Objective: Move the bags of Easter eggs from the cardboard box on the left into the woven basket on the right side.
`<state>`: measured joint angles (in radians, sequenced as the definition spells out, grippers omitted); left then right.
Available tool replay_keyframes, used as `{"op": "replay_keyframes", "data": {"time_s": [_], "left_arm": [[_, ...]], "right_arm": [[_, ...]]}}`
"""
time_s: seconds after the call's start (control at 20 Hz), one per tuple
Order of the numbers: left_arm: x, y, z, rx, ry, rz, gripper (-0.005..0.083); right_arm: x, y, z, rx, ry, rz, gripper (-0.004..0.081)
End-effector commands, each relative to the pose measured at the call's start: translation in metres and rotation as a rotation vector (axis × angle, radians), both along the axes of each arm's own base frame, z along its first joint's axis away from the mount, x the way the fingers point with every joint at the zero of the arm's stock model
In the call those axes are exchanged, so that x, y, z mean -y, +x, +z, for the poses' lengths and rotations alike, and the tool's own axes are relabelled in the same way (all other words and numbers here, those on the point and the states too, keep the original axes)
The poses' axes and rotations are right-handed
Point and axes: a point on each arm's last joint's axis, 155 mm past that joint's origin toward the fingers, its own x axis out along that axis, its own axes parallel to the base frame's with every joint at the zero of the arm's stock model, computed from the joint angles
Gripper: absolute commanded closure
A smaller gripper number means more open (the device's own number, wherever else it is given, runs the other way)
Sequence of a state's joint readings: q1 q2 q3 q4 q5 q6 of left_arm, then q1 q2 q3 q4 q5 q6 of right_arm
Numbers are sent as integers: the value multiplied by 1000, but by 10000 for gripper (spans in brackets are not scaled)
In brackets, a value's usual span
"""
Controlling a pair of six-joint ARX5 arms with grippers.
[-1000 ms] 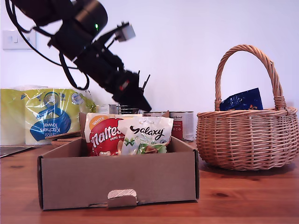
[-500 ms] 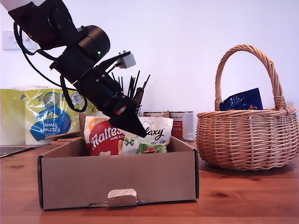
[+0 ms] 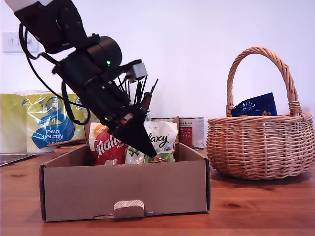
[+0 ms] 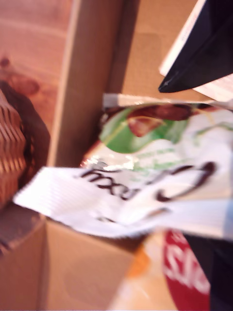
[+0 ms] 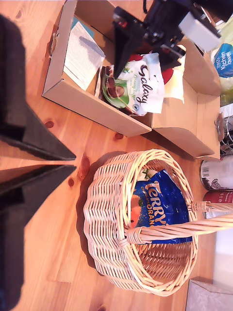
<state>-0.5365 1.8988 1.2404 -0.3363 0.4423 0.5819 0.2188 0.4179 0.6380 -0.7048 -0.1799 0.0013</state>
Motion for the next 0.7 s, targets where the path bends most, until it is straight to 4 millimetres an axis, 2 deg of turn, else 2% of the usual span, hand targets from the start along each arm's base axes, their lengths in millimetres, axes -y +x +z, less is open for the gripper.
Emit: {"op": "replay_keyframes", "data": {"time_s": [0.0, 0.1, 0.15, 0.25, 0.3, 0.4, 0.5, 0.65], "left_arm": [[0, -9, -30, -69, 31, -7, 194], [3, -12, -34, -74, 36, -14, 280], [4, -12, -34, -73, 36, -17, 362], [3, -10, -34, -61, 41, -11, 587], [3, -10, -33, -61, 41, -11, 652], [1, -8, -33, -61, 41, -6, 688], [0, -8, -28, -57, 43, -3, 688], [-4, -4, -4, -17, 51, 14, 688]], "right_arm": [[-1, -1, 9, 26, 4, 7, 783], [-1, -1, 9, 27, 4, 7, 783], [-1, -1, 9, 26, 4, 7, 783], [-1, -1, 9, 27, 4, 7, 782], [-1, -1, 9, 27, 4, 7, 783], [-1, -1, 9, 25, 4, 7, 783], [-1, 0, 9, 24, 4, 7, 782], [-1, 0, 8, 23, 4, 7, 782]]}}
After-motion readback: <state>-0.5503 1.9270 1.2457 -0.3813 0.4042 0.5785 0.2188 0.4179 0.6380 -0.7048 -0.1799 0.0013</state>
